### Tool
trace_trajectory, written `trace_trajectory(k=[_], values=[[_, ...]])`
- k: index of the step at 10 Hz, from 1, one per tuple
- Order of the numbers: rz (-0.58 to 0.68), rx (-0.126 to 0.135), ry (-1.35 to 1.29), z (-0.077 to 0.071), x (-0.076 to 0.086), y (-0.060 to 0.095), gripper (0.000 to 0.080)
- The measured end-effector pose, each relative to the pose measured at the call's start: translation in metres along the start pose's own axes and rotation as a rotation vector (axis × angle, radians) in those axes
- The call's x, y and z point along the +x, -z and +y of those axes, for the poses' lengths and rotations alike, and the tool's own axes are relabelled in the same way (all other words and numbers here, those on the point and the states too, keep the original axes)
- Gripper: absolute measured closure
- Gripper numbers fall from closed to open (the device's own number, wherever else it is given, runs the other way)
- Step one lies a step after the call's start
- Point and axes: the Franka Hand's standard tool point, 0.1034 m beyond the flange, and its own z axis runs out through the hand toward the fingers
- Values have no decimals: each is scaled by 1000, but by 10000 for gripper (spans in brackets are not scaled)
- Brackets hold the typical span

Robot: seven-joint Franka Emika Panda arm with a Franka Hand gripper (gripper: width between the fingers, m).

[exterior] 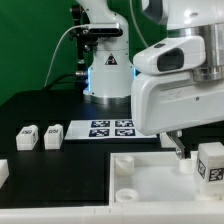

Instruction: Assemble one leg

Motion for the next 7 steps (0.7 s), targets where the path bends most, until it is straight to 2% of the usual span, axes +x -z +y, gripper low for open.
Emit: trace_trajectory(k=[1, 3, 5, 7], values=[[19, -1, -3, 4, 11, 3, 150], [18, -2, -11, 10, 14, 4, 150], [13, -1, -17, 14, 14, -3, 150], [15, 7, -54, 10, 11, -9, 150]])
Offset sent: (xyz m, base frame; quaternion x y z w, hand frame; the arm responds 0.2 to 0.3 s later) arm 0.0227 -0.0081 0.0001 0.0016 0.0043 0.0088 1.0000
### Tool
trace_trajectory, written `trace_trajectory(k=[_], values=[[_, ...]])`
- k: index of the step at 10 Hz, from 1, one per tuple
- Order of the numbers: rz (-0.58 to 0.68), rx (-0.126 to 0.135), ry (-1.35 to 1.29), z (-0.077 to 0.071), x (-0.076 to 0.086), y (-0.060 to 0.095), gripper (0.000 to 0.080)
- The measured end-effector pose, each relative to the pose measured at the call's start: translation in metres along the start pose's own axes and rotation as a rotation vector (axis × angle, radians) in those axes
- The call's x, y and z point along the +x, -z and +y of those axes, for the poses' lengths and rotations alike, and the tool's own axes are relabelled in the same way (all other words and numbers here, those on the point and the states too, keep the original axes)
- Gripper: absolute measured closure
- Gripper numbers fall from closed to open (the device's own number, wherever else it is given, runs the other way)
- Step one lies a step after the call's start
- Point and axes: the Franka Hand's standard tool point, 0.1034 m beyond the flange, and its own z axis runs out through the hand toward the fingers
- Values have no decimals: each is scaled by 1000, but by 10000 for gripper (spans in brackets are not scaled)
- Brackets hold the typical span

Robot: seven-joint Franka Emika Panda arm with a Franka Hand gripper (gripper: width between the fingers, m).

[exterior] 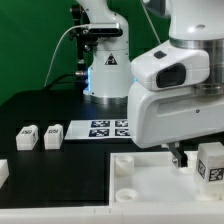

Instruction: Assemble one leg

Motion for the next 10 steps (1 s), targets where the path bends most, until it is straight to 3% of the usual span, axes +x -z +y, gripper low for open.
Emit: trace_trajectory(k=[1, 3, 4, 5, 8, 10], values=[[0, 0, 4, 0, 0, 0, 150], [-1, 0, 4, 0, 0, 0, 413], [-1, 0, 4, 0, 0, 0, 413], [-1, 0, 3, 0, 0, 0, 509], [45, 8, -104, 1, -2, 0, 509], [93, 63, -406, 2, -4, 0, 509]])
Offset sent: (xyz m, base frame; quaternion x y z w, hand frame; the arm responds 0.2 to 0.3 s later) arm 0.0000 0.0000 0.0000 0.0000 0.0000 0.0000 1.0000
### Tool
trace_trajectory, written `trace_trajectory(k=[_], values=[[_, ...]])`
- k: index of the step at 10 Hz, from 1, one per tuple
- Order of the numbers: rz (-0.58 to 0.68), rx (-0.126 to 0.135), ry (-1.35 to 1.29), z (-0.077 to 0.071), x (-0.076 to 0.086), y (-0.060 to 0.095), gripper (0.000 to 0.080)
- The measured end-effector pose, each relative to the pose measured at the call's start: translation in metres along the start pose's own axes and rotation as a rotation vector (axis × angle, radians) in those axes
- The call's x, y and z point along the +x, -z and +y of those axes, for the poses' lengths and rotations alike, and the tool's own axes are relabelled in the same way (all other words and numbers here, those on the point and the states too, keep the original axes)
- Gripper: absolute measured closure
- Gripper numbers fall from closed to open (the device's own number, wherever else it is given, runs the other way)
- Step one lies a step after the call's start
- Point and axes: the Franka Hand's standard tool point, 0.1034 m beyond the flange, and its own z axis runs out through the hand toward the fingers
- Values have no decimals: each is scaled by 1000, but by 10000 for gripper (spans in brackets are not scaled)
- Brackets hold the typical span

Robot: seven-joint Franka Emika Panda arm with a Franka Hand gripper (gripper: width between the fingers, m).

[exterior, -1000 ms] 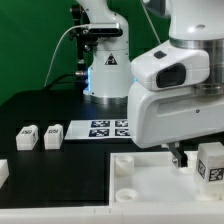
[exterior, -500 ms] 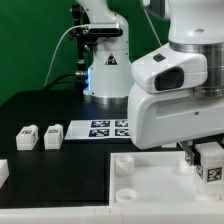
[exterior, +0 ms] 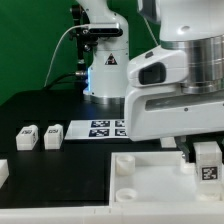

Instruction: Assemble one leg

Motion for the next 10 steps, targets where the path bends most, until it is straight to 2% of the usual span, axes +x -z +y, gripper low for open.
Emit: trace_trajectory(k=[1, 2, 4, 7, 8, 10], values=[[9, 19, -193, -1, -1, 0, 509], [7, 25, -311, -1, -1, 0, 508], [6, 18, -418, -3, -3, 0, 508], [3, 24, -726, -4, -3, -1, 508], [3, 40, -872, -7, -4, -3, 508], [-11, 53, -1171, -12, -4, -5, 508]])
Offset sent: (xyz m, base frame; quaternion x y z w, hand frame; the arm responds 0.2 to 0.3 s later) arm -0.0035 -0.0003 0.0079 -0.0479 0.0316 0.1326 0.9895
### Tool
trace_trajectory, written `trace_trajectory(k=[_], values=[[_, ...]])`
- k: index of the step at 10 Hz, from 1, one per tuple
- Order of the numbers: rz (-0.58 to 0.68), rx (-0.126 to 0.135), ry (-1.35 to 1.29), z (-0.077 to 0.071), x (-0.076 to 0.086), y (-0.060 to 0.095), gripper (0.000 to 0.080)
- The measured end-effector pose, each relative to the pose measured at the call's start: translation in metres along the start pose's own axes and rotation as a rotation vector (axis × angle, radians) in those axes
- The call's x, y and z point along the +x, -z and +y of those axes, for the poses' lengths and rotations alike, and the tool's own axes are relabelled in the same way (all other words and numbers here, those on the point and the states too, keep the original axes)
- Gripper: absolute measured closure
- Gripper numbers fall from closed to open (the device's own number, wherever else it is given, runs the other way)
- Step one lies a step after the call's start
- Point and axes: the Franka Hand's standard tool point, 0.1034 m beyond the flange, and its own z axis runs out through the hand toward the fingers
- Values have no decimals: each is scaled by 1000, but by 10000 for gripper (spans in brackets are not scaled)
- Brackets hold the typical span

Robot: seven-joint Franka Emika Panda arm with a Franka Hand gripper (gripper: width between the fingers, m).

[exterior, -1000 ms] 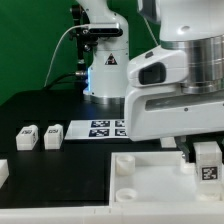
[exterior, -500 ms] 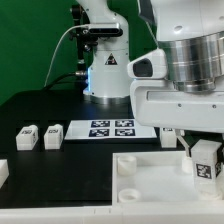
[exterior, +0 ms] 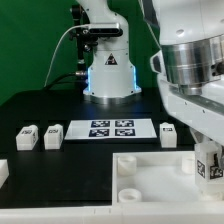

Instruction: Assemble one leg

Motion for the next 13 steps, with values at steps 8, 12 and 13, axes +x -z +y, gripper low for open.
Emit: trace_trajectory(k=[8, 12, 13], values=[[14, -29, 383, 3, -15, -1, 157], [25, -36, 864, 2, 3, 0, 151], [44, -50, 1024, 1, 13, 3, 151]])
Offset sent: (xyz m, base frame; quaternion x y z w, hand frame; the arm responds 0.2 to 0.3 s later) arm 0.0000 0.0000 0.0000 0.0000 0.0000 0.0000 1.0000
